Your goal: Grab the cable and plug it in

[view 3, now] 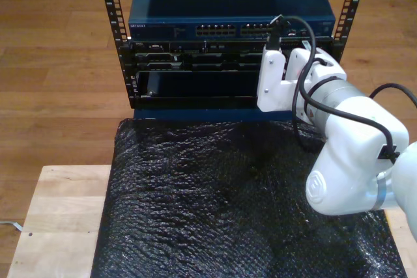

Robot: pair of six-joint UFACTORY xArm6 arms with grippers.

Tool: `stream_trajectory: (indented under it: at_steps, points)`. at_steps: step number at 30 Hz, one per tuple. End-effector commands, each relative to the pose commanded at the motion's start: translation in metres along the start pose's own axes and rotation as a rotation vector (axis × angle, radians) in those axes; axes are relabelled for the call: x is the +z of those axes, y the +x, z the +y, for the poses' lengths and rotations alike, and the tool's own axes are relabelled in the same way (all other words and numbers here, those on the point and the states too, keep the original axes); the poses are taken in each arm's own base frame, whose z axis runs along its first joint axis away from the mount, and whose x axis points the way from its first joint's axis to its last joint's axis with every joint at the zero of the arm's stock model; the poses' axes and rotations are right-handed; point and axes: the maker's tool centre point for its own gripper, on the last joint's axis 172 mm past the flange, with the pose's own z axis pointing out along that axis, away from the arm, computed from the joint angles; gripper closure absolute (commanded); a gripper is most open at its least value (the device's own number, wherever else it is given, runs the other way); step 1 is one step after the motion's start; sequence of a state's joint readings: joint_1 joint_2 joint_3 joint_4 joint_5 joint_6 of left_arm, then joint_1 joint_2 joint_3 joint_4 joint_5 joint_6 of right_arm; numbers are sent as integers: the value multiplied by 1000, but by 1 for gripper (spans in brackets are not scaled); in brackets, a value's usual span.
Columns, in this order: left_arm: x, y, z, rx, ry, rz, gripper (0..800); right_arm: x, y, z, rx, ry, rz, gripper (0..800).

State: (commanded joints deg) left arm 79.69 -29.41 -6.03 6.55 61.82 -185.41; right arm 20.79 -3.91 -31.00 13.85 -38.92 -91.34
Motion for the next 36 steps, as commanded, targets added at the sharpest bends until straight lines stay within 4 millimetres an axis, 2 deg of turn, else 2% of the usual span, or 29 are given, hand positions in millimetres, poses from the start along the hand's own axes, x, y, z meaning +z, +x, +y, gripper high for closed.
stream_trajectory:
  at_steps: [4,7,11,17,19,24,29,36]
  points:
    - [0,0,0,0,0,0,0,-1,-1,-7,-46,12,-2,800]
    - [0,0,0,0,0,0,0,-4,6,-16,-75,25,13,800]
    - [0,0,0,0,0,0,0,-5,8,-18,-86,29,15,800]
    - [0,0,0,0,0,0,0,-1,15,-7,-197,8,28,800]
    - [0,0,0,0,0,0,0,2,16,-2,-196,0,29,800]
    - [0,0,0,0,0,0,0,5,20,-10,-205,6,34,800]
    - [0,0,0,0,0,0,0,7,24,5,-201,-29,37,800]
    - [0,0,0,0,0,0,0,6,25,14,-193,-47,36,800]
